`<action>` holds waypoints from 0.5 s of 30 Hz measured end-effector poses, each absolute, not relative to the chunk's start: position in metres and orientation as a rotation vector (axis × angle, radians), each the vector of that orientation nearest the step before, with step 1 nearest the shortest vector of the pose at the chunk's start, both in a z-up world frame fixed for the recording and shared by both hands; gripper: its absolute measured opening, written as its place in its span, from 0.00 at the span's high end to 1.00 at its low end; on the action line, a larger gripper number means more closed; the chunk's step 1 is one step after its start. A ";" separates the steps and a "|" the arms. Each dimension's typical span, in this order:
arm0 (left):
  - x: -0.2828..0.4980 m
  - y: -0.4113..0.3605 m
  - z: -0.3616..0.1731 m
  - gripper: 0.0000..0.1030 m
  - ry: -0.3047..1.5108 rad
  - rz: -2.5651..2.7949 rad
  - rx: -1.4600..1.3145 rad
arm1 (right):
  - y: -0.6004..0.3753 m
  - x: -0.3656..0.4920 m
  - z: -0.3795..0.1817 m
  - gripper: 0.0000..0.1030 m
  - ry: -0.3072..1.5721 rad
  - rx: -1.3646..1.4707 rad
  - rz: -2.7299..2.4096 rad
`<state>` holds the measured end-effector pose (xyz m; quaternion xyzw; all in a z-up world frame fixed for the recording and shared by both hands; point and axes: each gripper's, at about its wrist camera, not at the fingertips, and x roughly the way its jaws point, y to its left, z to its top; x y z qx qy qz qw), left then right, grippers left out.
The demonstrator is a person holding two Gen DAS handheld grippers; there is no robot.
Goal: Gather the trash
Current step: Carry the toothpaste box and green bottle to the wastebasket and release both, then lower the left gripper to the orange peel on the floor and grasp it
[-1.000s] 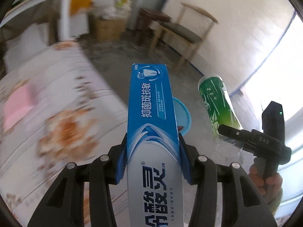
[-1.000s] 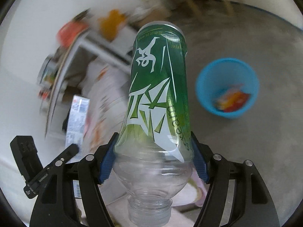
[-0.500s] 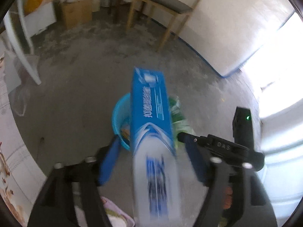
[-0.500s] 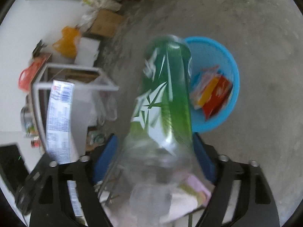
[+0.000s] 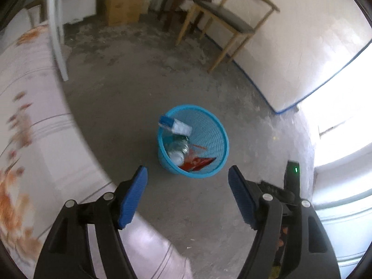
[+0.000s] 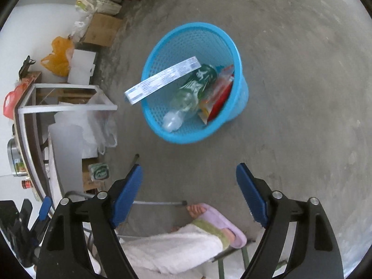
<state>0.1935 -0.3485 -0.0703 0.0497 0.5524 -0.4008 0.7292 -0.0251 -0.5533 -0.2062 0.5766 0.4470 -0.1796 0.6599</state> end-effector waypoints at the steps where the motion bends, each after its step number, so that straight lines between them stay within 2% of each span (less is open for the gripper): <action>1: 0.191 -0.332 -0.064 0.32 1.185 -0.868 0.082 | -0.546 -0.030 -0.197 0.23 1.008 1.286 -0.414; 7: 0.165 -0.227 -0.021 0.32 1.018 -0.851 -0.035 | -0.495 -0.021 -0.110 0.22 0.910 1.082 -0.280; 13: 0.089 -0.054 0.039 0.29 0.783 -0.558 0.018 | -0.444 0.013 -0.038 0.18 0.834 0.866 -0.117; 15: 0.052 -0.001 0.055 0.24 0.691 -0.400 0.066 | -0.426 0.029 -0.025 0.18 0.839 0.802 -0.088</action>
